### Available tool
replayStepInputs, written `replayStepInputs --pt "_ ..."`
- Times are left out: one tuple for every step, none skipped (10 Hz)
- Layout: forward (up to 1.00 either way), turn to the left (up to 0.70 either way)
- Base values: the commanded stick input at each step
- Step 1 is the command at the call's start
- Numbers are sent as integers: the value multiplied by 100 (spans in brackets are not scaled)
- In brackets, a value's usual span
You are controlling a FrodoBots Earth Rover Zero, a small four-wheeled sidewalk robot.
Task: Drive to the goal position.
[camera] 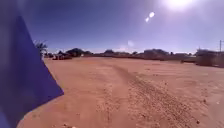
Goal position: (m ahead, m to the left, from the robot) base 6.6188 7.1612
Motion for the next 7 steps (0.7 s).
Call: replayStepInputs --pt "70 0" --pt "70 0" --pt "70 0" --pt "70 0" --pt "70 0" --pt "70 0" --pt "70 0"
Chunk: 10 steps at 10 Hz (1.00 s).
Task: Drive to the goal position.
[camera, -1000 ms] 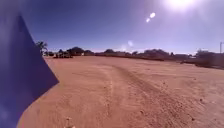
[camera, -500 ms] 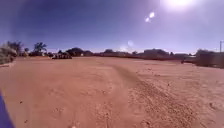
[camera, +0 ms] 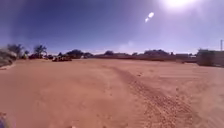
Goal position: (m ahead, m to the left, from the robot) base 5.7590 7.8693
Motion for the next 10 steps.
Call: replayStepInputs --pt "70 0" --pt "70 0" --pt "70 0" --pt "70 0" --pt "70 0" --pt "70 0" --pt "70 0" --pt "70 0" --pt "70 0" --pt "70 0"
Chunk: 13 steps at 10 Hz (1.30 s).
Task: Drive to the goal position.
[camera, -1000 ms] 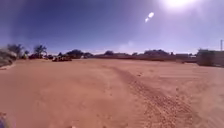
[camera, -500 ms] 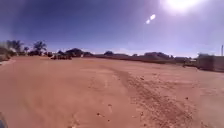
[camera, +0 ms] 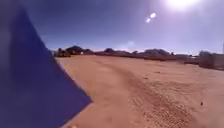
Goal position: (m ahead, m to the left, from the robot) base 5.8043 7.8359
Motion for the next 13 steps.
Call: replayStepInputs --pt "70 0" --pt "70 0" --pt "70 0" --pt "70 0" --pt "70 0" --pt "70 0" --pt "70 35" --pt "70 35" --pt "70 27" --pt "70 10" --pt "70 0" --pt "70 0" --pt "70 0"
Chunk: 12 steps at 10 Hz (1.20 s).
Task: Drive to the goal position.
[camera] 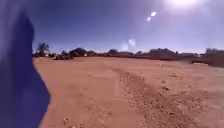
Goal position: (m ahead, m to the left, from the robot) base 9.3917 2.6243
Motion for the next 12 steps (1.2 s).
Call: replayStepInputs --pt "70 0" --pt "70 0" --pt "70 0" --pt "70 0" --pt "70 0" --pt "70 0" --pt "70 0" --pt "70 0" --pt "70 0" --pt "70 0" --pt "70 0" --pt "70 0"
